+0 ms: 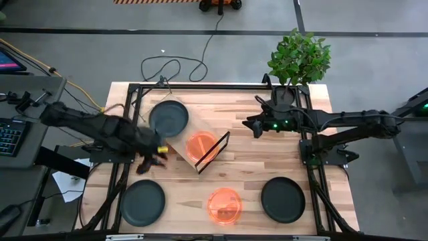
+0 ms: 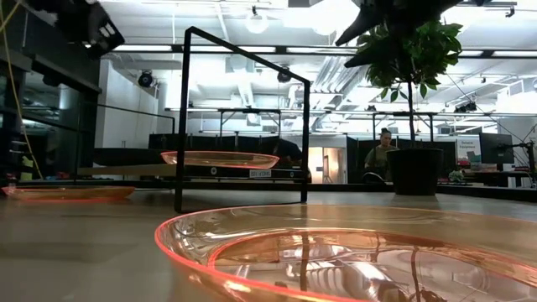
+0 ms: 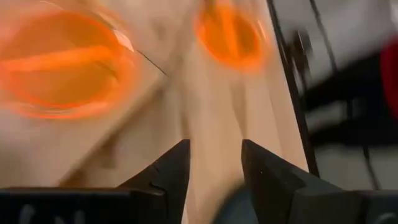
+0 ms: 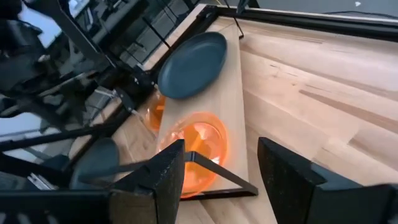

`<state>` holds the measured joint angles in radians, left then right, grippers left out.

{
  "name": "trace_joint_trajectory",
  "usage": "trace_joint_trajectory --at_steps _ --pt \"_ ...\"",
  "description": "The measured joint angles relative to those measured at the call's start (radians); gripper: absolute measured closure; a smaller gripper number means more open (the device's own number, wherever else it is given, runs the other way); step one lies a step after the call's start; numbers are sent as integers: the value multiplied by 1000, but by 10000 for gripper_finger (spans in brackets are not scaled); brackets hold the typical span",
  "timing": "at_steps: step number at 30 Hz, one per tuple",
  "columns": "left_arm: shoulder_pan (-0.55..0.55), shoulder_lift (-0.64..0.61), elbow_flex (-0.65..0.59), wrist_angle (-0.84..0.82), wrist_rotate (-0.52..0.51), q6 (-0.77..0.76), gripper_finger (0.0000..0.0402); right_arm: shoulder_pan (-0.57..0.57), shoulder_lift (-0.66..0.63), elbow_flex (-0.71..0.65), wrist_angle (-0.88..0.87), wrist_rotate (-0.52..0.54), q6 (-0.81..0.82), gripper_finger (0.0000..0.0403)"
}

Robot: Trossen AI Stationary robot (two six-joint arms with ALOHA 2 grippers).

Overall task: Place and stack plates onto a shelf
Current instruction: Stack the left black plate on top of the black plate on the shelf

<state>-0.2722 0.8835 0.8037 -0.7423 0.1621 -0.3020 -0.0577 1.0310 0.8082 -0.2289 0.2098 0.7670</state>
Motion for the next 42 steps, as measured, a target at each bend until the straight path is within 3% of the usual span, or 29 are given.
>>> trace_joint_trajectory --at_steps 8,16,23,29,35,42 --pt "-250 331 17 -16 15 287 238 2 3 0 -28 -11 -108 219" --pt "-373 549 17 41 -6 383 233 1 3 0 -43 -12 -163 219" --pt "-367 610 17 61 -113 401 233 1 3 0 -53 -19 -173 219" --pt "-368 632 1 67 -10 449 233 1 4 0 -54 -19 -164 219" --pt "-361 669 -38 176 -22 467 234 1 4 0 -52 -18 -139 219" --pt "-361 696 -37 179 -8 463 250 1 4 0 -43 -6 -121 219"
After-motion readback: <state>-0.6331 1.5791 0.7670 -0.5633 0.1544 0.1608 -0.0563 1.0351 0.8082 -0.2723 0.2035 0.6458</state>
